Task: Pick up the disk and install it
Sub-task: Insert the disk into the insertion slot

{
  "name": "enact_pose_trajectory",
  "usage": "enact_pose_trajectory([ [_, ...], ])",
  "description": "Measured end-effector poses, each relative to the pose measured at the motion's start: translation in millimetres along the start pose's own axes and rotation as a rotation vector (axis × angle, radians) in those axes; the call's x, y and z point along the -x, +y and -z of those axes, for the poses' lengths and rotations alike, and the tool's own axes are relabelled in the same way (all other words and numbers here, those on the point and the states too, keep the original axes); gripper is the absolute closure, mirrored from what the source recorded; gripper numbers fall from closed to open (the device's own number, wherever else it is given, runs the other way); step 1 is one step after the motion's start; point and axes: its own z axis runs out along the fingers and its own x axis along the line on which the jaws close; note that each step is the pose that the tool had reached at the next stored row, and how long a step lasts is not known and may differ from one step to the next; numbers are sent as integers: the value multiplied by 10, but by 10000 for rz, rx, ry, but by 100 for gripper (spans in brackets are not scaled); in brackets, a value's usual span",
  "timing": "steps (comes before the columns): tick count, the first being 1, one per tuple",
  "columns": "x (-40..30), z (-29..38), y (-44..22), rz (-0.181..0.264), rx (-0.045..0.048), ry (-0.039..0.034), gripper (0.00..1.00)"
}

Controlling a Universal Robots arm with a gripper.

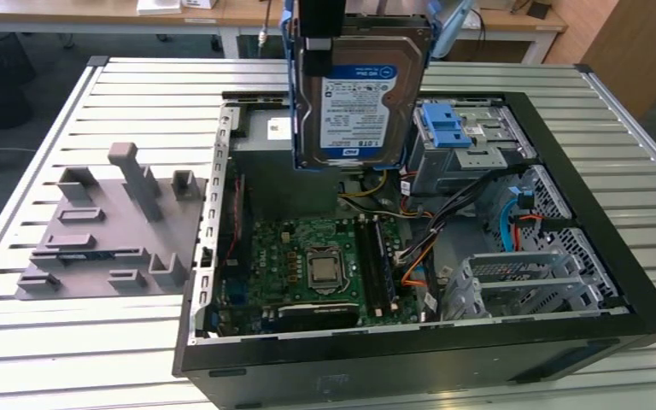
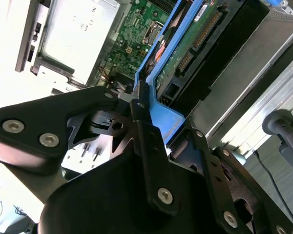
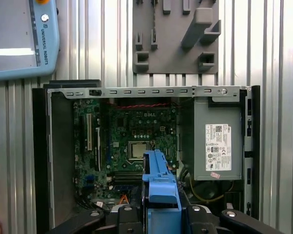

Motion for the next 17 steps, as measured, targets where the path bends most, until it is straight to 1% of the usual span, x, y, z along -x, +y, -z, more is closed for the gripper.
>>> enact_pose_trajectory([
  [1,-11,-2,-18,-1,15,-1,64],
  [4,-34,-10,-98,1,85,1,64],
  [6,-64,-17,-131,0,94,2,64],
  [13,-261,-57,-148,1,93,-5,64],
  [15,-293,-62,-157,1,94,-3,64],
  [17,-308,-68,-183,-1,93,-5,64],
])
